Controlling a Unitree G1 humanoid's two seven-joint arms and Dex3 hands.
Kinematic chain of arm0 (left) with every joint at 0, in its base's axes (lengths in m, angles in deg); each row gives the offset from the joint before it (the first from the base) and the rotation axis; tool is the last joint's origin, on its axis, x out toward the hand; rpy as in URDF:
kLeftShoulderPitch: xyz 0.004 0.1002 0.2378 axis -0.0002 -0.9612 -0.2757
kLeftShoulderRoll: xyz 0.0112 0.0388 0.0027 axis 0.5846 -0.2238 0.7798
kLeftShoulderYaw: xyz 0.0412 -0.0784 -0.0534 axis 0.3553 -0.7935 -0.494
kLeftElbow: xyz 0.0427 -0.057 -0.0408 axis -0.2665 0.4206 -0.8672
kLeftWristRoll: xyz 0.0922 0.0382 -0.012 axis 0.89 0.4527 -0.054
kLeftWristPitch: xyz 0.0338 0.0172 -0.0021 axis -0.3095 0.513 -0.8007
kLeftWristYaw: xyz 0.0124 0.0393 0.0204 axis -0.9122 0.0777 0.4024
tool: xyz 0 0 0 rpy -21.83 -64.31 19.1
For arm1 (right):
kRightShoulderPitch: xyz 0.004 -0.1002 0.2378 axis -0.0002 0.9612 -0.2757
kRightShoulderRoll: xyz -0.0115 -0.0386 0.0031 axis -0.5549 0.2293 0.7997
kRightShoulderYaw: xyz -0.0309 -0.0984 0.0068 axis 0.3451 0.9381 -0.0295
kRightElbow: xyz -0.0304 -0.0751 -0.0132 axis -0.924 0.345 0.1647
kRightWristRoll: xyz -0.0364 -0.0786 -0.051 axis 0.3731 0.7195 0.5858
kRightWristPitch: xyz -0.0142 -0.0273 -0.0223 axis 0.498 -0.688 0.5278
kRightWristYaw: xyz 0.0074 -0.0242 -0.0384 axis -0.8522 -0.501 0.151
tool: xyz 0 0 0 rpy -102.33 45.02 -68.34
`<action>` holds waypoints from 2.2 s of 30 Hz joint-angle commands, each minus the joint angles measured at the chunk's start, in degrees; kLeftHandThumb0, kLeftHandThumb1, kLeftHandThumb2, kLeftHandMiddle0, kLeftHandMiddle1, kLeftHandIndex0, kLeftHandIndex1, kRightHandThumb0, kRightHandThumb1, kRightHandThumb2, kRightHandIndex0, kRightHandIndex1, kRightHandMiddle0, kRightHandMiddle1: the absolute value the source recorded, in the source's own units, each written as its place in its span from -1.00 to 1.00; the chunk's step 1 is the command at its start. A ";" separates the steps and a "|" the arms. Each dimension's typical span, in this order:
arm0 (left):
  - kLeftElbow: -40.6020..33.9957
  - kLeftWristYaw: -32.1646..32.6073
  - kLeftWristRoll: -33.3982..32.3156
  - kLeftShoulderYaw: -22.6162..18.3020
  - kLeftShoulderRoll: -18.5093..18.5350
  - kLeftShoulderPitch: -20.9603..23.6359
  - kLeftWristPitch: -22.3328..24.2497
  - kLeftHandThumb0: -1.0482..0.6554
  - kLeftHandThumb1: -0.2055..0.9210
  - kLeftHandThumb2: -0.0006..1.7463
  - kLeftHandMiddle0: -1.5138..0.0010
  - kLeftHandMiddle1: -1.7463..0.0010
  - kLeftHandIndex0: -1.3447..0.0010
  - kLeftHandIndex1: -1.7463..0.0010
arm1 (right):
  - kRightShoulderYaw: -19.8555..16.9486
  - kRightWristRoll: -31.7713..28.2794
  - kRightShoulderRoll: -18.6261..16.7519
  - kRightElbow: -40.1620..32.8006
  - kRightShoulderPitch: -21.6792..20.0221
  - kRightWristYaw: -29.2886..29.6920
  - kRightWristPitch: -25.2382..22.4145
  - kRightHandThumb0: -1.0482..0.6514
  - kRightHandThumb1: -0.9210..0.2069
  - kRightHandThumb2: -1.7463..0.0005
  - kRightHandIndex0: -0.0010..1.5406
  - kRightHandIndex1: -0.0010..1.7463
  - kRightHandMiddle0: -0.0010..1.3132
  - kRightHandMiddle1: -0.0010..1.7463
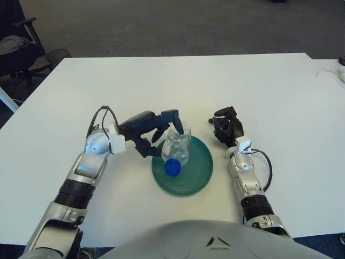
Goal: Put the bottle into the plate.
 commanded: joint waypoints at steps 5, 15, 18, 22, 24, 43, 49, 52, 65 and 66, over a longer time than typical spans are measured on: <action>5.17 1.78 6.32 1.99 2.52 3.31 -9.96 -0.06 0.30 0.21 -0.64 -1.00 -0.47 -1.00 | 0.62 0.02 -0.37 6.31 5.16 -0.74 -6.56 -0.17 -1.00 0.41 -0.44 0.35 -0.70 1.00; 9.09 9.24 13.01 2.63 0.85 1.76 -18.73 -0.02 0.13 0.31 -0.68 -1.00 -0.50 -1.00 | 0.43 0.03 -0.43 6.36 5.21 -0.33 -6.57 -0.17 -1.00 0.41 -0.46 0.34 -0.70 1.00; 10.85 11.77 15.69 2.91 0.03 2.16 -20.47 0.00 0.04 0.37 -0.69 -1.00 -0.51 -1.00 | 0.49 0.27 -0.25 6.07 5.28 -0.23 -6.83 -0.17 -1.00 0.41 -0.46 0.34 -0.70 1.00; 12.71 15.20 18.69 2.85 -0.63 2.43 -22.68 0.03 -0.04 0.41 -0.70 -1.00 -0.52 -1.00 | 0.60 0.50 -0.13 5.93 5.32 -0.19 -7.04 -0.17 -1.00 0.41 -0.46 0.34 -0.70 1.00; 13.82 17.47 20.80 2.58 -1.28 2.41 -23.95 0.03 -0.05 0.42 -0.71 -1.00 -0.52 -1.00 | 0.59 0.60 -0.11 5.94 5.31 -0.12 -7.12 -0.17 -1.00 0.41 -0.46 0.34 -0.70 1.00; 17.80 26.50 26.21 3.62 -1.15 4.20 -26.34 -0.09 0.18 0.26 -0.73 -1.00 -0.50 -1.00 | 0.42 0.40 -0.18 6.25 5.35 -0.23 -6.27 -0.17 -1.00 0.41 -0.44 0.35 -0.70 1.00; 17.72 22.48 20.77 5.31 0.98 6.71 -23.11 -0.14 0.27 0.20 -0.73 -1.00 -0.51 -1.00 | 0.45 0.30 -0.22 5.96 5.47 -0.35 -6.77 -0.17 -1.00 0.41 -0.45 0.34 -0.70 1.00; 17.60 21.32 18.88 6.06 1.37 6.69 -22.25 -0.15 0.32 0.16 -0.70 -1.00 -0.50 -1.00 | 0.45 0.24 -0.23 5.80 5.52 -0.41 -7.06 -0.17 -1.00 0.41 -0.45 0.34 -0.70 1.00; 17.20 22.26 21.72 4.41 3.97 9.36 -22.89 -0.93 0.96 -0.49 0.95 0.80 0.95 0.54 | 0.72 0.75 -0.12 6.10 5.60 -0.13 -4.85 -0.17 -1.00 0.41 -0.48 0.32 -0.70 1.00; 16.60 22.61 23.14 3.99 4.31 9.41 -22.62 -0.96 0.98 -0.49 0.97 0.87 0.97 0.66 | 0.79 0.86 -0.08 5.99 5.63 -0.12 -4.99 -0.17 -1.00 0.41 -0.48 0.31 -0.70 1.00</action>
